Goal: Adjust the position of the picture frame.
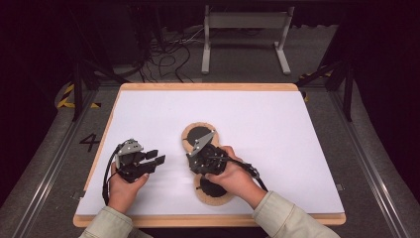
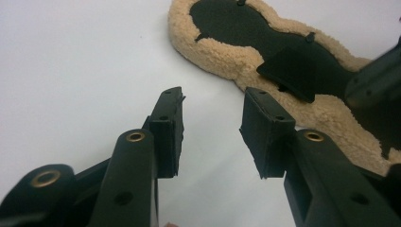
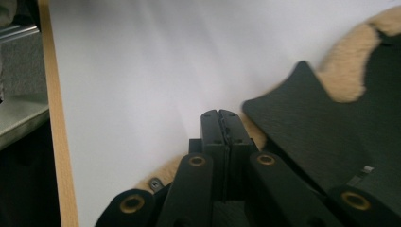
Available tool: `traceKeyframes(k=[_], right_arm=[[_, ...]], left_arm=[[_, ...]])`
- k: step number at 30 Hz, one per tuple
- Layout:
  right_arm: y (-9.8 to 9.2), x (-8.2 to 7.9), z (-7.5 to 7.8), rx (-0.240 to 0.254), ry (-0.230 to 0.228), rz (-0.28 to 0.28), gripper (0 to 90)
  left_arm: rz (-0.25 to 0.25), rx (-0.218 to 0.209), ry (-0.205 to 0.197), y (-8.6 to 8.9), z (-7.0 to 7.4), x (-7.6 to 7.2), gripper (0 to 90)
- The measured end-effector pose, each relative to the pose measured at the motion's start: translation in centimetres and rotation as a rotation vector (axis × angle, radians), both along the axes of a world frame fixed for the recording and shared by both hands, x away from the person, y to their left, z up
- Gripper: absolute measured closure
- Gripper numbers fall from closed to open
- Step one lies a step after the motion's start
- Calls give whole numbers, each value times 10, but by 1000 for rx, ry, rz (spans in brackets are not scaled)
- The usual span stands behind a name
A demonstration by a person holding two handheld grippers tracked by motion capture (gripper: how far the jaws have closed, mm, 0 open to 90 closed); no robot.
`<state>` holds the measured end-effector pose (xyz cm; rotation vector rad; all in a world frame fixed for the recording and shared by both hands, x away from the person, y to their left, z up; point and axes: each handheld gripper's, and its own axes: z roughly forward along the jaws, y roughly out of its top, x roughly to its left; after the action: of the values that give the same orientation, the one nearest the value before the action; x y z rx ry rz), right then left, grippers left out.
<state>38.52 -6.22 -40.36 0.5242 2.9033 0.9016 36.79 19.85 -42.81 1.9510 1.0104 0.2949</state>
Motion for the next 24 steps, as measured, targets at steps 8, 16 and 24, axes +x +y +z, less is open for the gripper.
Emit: traceKeyframes(k=[8, 16, 24], right_arm=[[24, -6, -19, -54, 19, 41, 900], [24, -9, -27, -155, 31, 46, 900], [-17, -15, -25, -136, 68, -3, 900]], left_arm=[[-1, 5, 2, 0, -1, 1, 580], [-1, 5, 2, 1, -1, 1, 577], [-4, 3, 10, -3, -2, 3, 577]])
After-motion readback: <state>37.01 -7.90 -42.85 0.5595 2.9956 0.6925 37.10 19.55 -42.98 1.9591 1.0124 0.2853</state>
